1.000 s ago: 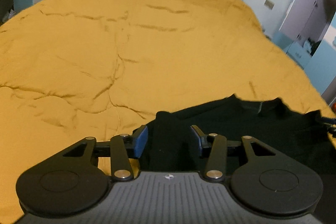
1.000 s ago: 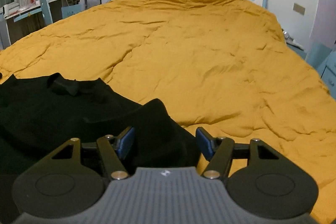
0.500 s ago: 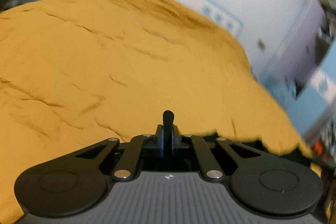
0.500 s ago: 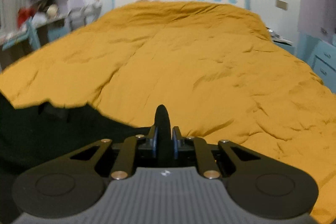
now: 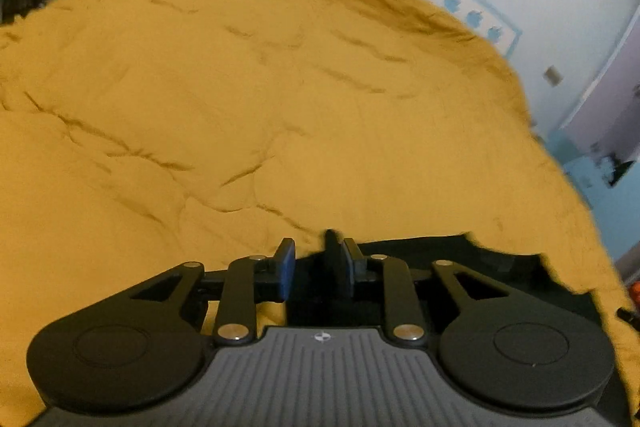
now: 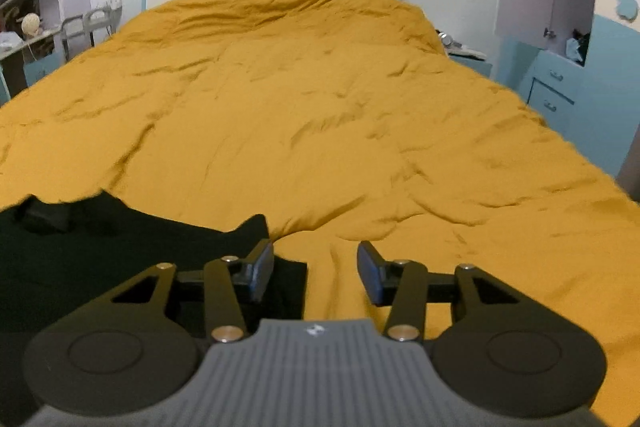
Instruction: Fold small clothes
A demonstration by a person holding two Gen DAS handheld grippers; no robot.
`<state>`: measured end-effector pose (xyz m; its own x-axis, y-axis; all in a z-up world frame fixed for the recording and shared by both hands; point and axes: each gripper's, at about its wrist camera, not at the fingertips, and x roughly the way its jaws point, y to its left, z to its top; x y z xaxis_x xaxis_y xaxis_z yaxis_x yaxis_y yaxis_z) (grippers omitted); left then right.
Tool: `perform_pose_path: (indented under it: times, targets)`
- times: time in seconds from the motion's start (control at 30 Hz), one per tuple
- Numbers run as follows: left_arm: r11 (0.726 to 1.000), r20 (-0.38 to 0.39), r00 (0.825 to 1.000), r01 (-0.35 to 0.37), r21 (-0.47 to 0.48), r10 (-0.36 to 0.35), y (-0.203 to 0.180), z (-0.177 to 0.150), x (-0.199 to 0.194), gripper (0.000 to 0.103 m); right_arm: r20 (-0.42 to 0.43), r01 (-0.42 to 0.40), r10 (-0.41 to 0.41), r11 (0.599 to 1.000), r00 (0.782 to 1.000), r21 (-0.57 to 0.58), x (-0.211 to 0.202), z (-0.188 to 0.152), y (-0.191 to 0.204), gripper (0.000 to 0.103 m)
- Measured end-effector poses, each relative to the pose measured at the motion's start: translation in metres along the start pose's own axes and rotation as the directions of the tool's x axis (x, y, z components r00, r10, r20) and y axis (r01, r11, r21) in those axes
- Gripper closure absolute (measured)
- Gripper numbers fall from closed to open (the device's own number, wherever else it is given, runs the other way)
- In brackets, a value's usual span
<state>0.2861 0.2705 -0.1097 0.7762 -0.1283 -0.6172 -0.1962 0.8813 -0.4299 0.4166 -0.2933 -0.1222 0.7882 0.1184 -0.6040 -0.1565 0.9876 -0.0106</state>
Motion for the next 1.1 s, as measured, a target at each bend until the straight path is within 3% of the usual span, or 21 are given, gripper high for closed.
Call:
perform_pose_path:
  times: [0.17, 0.23, 0.37, 0.4, 0.5, 0.57, 0.67, 1.0, 1.1]
  targets:
    - [0.987, -0.036, 0.988, 0.152, 0.042, -0.151, -0.041, -0.038, -0.072, 0.071, 0.008, -0.15, 0.151, 0.988, 0.989, -0.033, -0.098, -0.029, 0.024, 0.049]
    - [0.979, -0.056, 0.979, 0.197, 0.05, -0.195, -0.057, -0.064, -0.09, 0.061, 0.001, -0.193, 0.193, 0.98, 0.981, -0.052, -0.13, -0.05, 0.038, 0.048]
    - [0.967, -0.109, 0.963, 0.253, 0.039, -0.247, -0.071, -0.117, -0.111, 0.056, -0.027, -0.299, 0.299, 0.954, 0.954, -0.008, -0.162, -0.092, 0.059, 0.048]
    - [0.97, -0.116, 0.966, 0.238, 0.045, -0.232, -0.069, -0.126, -0.112, 0.055, -0.032, -0.296, 0.295, 0.955, 0.955, -0.014, -0.165, -0.1, 0.063, 0.048]
    - [0.988, -0.096, 0.984, 0.153, 0.012, -0.151, -0.047, -0.146, -0.118, 0.052, -0.059, -0.173, 0.173, 0.985, 0.983, 0.004, -0.163, -0.127, 0.059, 0.048]
    - [0.99, -0.115, 0.984, 0.135, -0.044, -0.139, -0.025, -0.157, -0.117, 0.059, -0.083, -0.131, 0.141, 0.985, 0.987, 0.109, -0.158, -0.142, 0.035, 0.05]
    - [0.985, -0.1, 0.981, 0.163, -0.048, -0.167, -0.007, -0.168, -0.121, 0.063, -0.078, -0.095, 0.111, 0.978, 0.991, 0.185, -0.162, -0.148, 0.011, 0.052]
    - [0.96, -0.064, 0.97, 0.221, -0.17, -0.234, 0.011, -0.172, -0.129, 0.063, -0.081, -0.031, 0.046, 0.984, 0.996, 0.175, -0.173, -0.16, 0.012, 0.052]
    - [0.966, -0.071, 0.973, 0.207, -0.154, -0.219, 0.002, -0.165, -0.132, 0.057, -0.089, -0.036, 0.053, 0.983, 0.995, 0.183, -0.171, -0.154, 0.007, 0.052]
